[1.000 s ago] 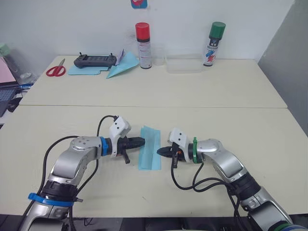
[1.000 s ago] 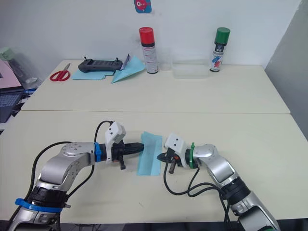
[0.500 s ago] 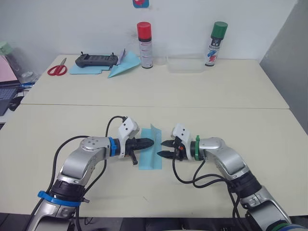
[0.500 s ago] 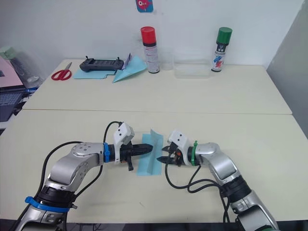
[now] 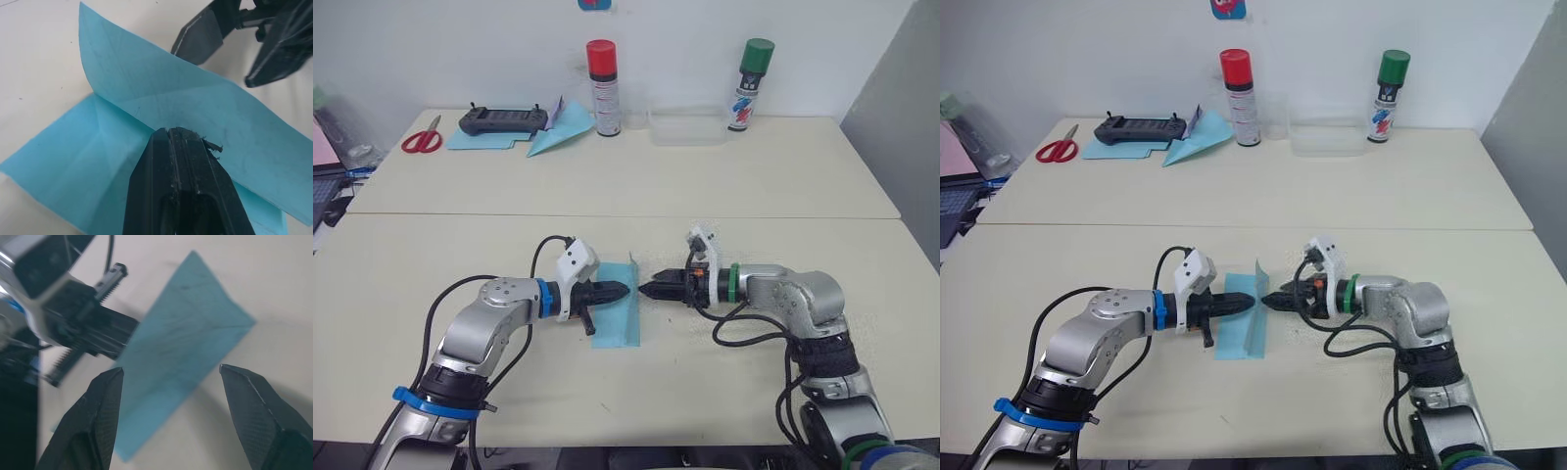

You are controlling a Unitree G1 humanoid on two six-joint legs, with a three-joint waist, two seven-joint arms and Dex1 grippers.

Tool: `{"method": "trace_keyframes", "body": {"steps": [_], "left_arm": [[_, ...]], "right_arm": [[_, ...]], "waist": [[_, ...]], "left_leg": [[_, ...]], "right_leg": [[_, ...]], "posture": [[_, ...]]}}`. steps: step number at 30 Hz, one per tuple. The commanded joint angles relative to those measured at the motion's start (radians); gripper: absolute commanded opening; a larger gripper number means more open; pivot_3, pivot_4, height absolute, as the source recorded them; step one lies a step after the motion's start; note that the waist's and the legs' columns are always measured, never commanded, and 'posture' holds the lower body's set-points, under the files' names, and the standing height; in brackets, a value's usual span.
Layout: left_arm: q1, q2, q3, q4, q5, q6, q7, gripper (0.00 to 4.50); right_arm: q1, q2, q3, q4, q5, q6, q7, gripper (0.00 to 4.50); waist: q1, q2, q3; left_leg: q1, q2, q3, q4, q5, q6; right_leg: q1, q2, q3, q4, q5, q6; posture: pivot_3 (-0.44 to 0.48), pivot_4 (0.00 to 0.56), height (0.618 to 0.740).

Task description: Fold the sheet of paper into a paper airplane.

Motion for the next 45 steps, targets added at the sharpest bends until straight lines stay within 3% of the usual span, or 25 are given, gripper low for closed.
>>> {"method": "trace_keyframes", "body": {"steps": [1, 8, 12, 28, 31, 37, 39, 45], "left_arm": [[-0.017, -0.002, -0.002, -0.028, 0.002, -0.013, -0.005, 0.0], [-0.019, -0.002, -0.006, -0.028, 0.002, -0.015, -0.005, 0.0], [-0.022, -0.009, -0.015, -0.045, -0.001, -0.006, -0.001, 0.0], [-0.032, -0.015, -0.03, -0.046, -0.003, -0.007, -0.009, 0.0], [-0.033, -0.012, -0.029, -0.04, -0.001, -0.011, -0.011, 0.0], [0.005, 0.033, -0.034, -0.054, 0.033, -0.015, -0.01, 0.0], [0.032, 0.06, -0.041, -0.052, 0.052, -0.018, -0.018, 0.0], [0.059, 0.071, -0.081, 0.01, 0.112, -0.064, -0.027, 0.0]], "right_arm": [[-0.027, 0.039, -0.083, -0.027, 0.067, 0.104, -0.062, 3.24], [-0.041, 0.074, -0.127, -0.028, 0.11, 0.171, -0.127, 3.24], [-0.029, 0.051, -0.06, -0.028, 0.092, 0.144, -0.136, 3.24], [-0.017, 0.054, -0.05, -0.004, 0.079, 0.11, -0.203, 3.24], [-0.014, 0.053, -0.054, 0.003, 0.078, 0.101, -0.215, 2.65], [0.005, 0.028, -0.044, 0.006, 0.064, 0.077, -0.235, 0.48], [0.015, 0.017, -0.046, 0.001, 0.068, 0.076, -0.237, 0.15], [0.044, -0.008, -0.047, -0.017, 0.083, 0.079, -0.242, 0.15]], "waist": [[0.0, 0.0, 0.0], [-0.001, 0.0, 0.0], [-0.002, 0.0, 0.0], [-0.004, 0.0, 0.0], [-0.004, 0.0, 0.0], [-0.004, 0.0, 0.0], [-0.005, 0.0, 0.0], [-0.005, 0.0, 0.0]], "left_leg": [[0.0, 0.0, 0.0, 0.0, 0.0, 0.0], [0.0, 0.0, 0.0, 0.0, 0.0, 0.0], [0.0, 0.0, 0.0, 0.0, 0.0, 0.0], [0.0, 0.0, 0.0, 0.0, 0.0, 0.0], [0.0, 0.0, 0.0, 0.0, 0.0, 0.0], [0.0, 0.0, 0.0, 0.0, 0.0, 0.0], [0.0, 0.0, 0.0, 0.0, 0.0, 0.0], [0.0, 0.0, 0.0, 0.0, 0.0, 0.0]], "right_leg": [[0.0, 0.0, 0.0, 0.0, 0.0, 0.0], [0.0, 0.0, 0.0, 0.0, 0.0, 0.0], [0.0, 0.0, 0.0, 0.0, 0.0, 0.0], [0.0, 0.0, 0.0, 0.0, 0.0, 0.0], [0.0, 0.0, 0.0, 0.0, 0.0, 0.0], [0.0, 0.0, 0.0, 0.0, 0.0, 0.0], [0.0, 0.0, 0.0, 0.0, 0.0, 0.0], [0.0, 0.0, 0.0, 0.0, 0.0, 0.0]], "posture": [[0.0, 0.15, 0.74], [0.0, 0.15, 0.74], [0.0, 0.15, 0.74], [0.0, 0.15, 0.74], [0.0, 0.15, 0.74], [0.0, 0.15, 0.74], [0.0, 0.15, 0.74], [0.0, 0.15, 0.74]]}}
